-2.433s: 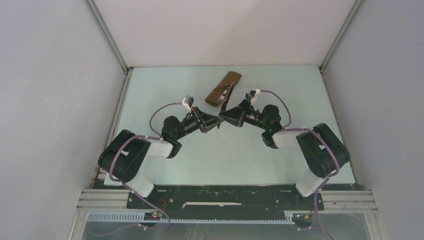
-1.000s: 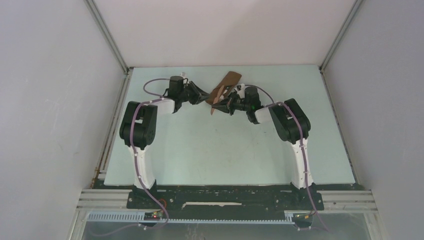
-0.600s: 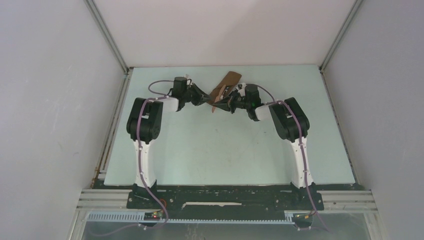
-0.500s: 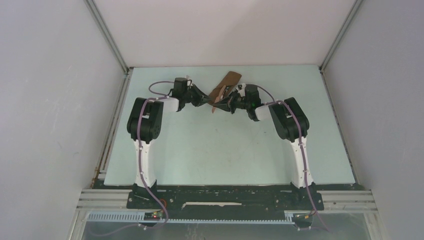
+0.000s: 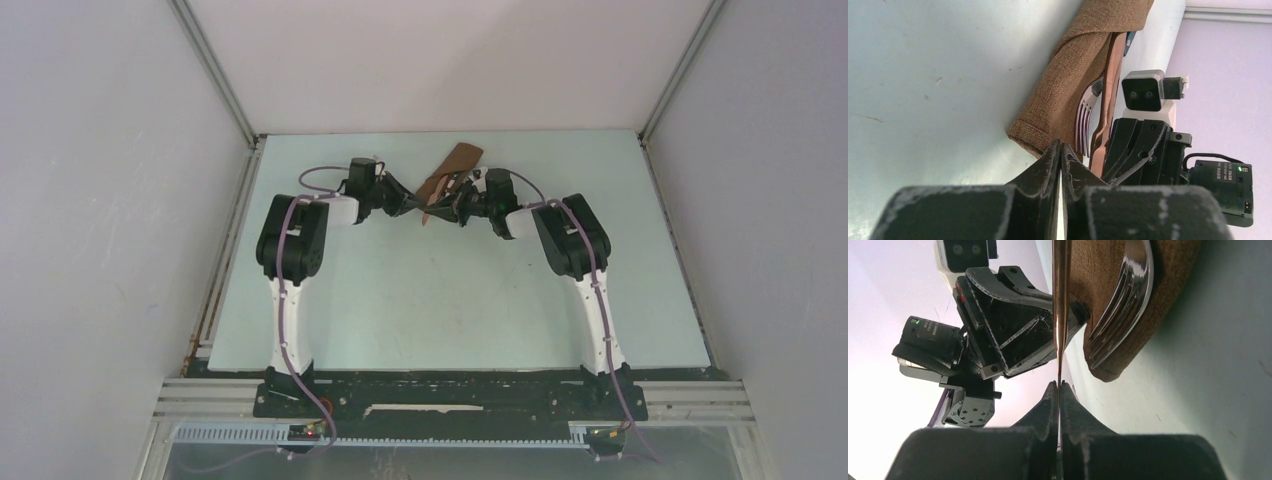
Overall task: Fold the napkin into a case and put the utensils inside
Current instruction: Insert the knife into the folded napkin.
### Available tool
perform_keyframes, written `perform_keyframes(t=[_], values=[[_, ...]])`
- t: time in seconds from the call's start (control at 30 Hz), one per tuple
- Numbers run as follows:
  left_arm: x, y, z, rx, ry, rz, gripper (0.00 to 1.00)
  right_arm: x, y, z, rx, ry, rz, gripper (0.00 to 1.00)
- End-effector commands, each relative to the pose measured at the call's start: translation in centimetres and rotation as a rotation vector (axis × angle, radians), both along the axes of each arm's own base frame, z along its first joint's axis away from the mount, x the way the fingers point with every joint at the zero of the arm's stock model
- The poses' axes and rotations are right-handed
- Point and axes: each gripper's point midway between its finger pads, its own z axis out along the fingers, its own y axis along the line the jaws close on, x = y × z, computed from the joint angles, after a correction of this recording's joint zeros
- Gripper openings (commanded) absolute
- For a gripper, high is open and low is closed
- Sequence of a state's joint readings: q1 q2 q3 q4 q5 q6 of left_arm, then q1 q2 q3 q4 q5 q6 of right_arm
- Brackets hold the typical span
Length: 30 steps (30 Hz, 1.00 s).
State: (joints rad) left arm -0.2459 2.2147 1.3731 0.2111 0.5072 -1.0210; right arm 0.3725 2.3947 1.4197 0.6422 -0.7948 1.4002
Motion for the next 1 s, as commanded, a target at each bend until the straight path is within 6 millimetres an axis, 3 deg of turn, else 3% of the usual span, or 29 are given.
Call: perform_keyframes(t=[0.0,0.97], values=[[0.4,-0.3,-0.2,0.000,0.016,-0.005,0.10,1.5,0.2,1.7,0.010,-0.087,-0.001,0.00],[0.2,-0.3,-1.0,0.004,0.035,-0.018,0.08,8.8,-1.6,0.5,-0.029,-0.108,-0.138,0.00]])
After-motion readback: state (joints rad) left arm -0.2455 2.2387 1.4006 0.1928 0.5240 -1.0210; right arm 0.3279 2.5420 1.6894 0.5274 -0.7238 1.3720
